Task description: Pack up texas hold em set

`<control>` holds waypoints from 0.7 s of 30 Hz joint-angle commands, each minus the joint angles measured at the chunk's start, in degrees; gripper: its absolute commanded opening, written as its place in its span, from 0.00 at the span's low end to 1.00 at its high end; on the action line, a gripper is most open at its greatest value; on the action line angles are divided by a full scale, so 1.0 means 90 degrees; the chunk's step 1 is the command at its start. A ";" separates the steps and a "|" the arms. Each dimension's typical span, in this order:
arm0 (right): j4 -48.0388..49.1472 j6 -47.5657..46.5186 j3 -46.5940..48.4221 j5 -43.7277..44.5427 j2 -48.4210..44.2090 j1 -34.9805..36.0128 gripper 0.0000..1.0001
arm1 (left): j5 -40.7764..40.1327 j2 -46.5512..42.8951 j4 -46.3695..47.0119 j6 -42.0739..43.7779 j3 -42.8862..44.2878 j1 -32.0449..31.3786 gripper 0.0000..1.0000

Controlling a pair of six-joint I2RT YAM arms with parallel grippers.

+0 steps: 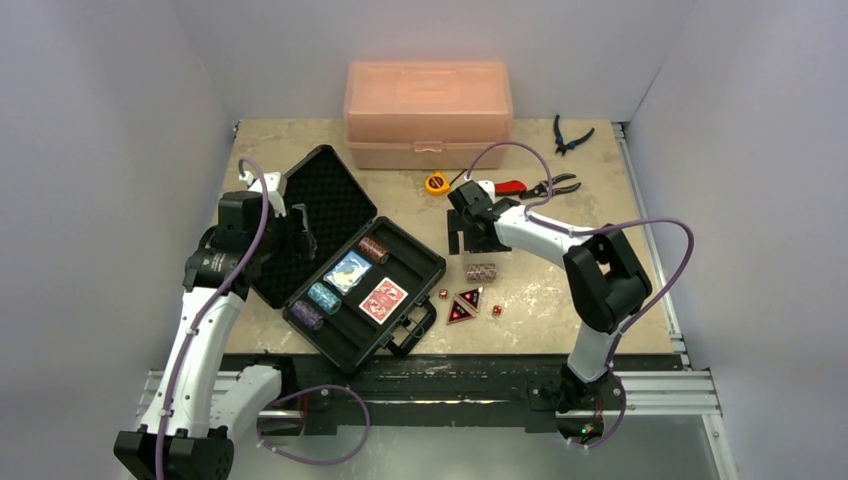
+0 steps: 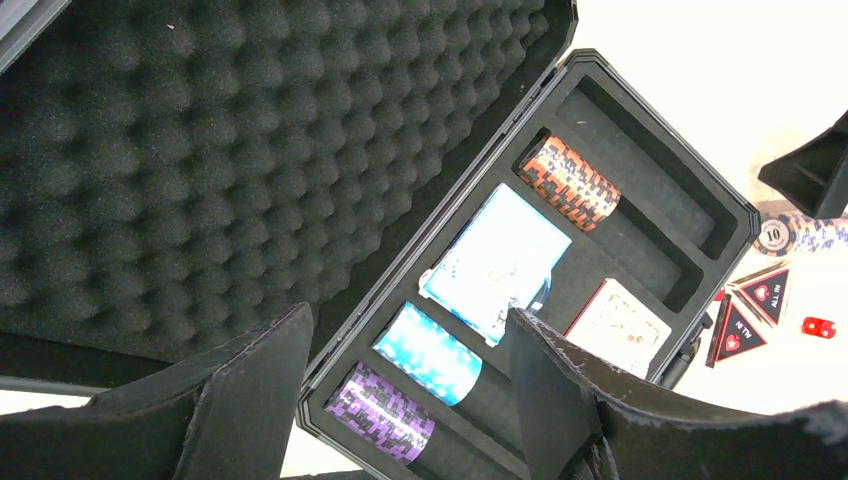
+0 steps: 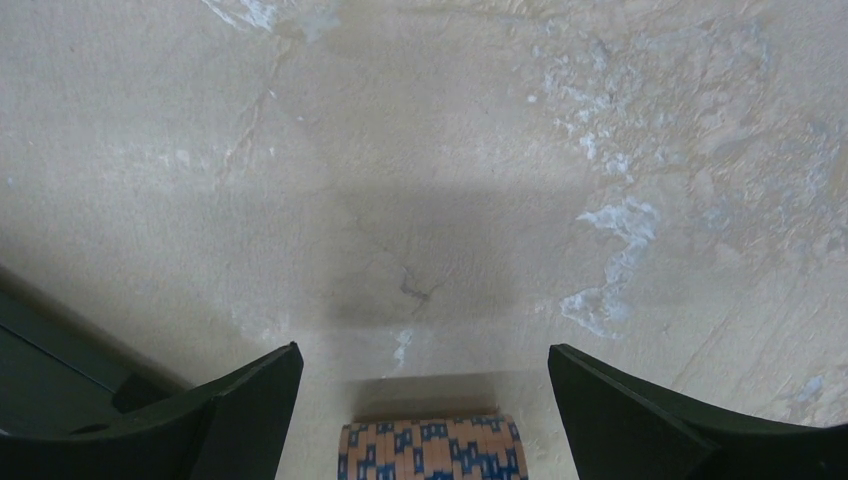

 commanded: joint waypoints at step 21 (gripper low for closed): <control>-0.0188 -0.0091 -0.0665 -0.0816 -0.0193 0.0380 0.76 | -0.0135 0.0059 0.0175 0.0108 0.0313 0.0177 0.70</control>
